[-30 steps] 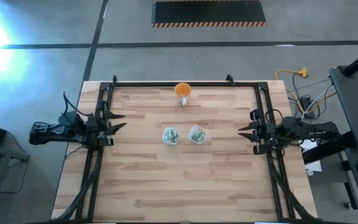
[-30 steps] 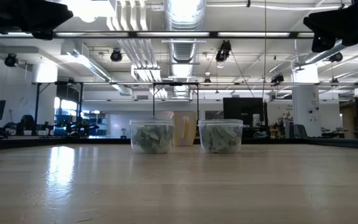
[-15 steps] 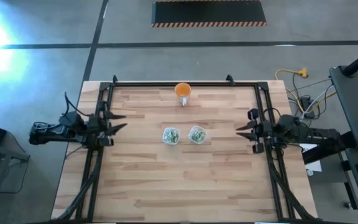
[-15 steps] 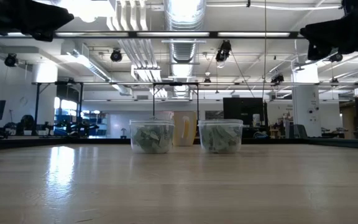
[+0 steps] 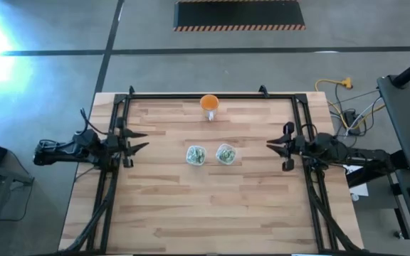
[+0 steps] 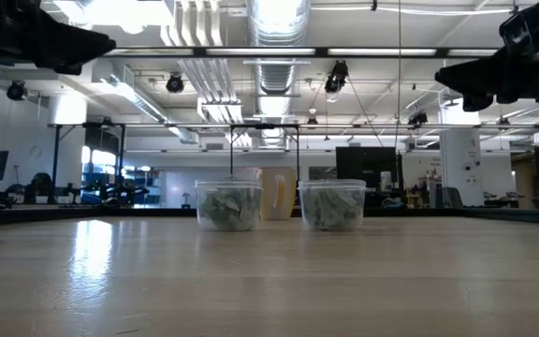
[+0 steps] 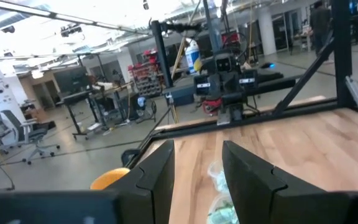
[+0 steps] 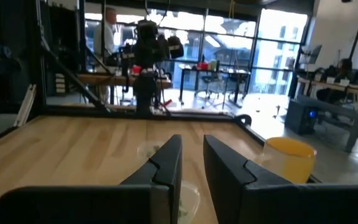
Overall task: Pick and place Stevia / Truvia into bins
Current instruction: Return to Home Position
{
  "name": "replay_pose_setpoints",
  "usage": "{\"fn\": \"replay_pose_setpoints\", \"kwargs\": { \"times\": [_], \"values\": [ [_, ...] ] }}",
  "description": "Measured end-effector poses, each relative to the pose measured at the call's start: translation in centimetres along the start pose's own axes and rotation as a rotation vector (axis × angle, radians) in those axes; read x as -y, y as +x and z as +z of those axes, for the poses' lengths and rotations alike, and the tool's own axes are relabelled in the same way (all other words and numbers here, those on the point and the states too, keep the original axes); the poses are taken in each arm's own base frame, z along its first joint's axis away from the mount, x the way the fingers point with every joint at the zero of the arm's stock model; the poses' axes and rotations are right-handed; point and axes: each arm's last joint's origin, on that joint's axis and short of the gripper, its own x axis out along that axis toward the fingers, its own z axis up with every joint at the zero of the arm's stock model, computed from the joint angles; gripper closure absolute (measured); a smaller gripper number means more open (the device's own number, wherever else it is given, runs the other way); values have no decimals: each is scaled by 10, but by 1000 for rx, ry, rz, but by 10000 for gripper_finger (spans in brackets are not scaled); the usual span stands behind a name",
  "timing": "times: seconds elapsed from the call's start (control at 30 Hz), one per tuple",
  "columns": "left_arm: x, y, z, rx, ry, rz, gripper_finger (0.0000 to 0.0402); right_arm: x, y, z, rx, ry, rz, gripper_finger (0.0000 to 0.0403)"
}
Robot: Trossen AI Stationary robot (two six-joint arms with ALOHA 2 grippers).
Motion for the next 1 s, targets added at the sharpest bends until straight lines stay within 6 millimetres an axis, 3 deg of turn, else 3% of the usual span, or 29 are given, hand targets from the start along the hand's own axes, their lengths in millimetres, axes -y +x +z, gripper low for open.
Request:
{"fn": "replay_pose_setpoints", "kwargs": {
  "times": [0.37,0.53,1.0],
  "values": [
    [4,4,-12,-14,-22,-4,283,-1,0,-3,-29,6,17,346],
    [11,10,-30,20,-34,6,283,-1,0,-4,-37,8,18,346],
    [14,13,-40,87,-43,21,283,-1,0,-4,-36,11,24,346]
  ]
}}
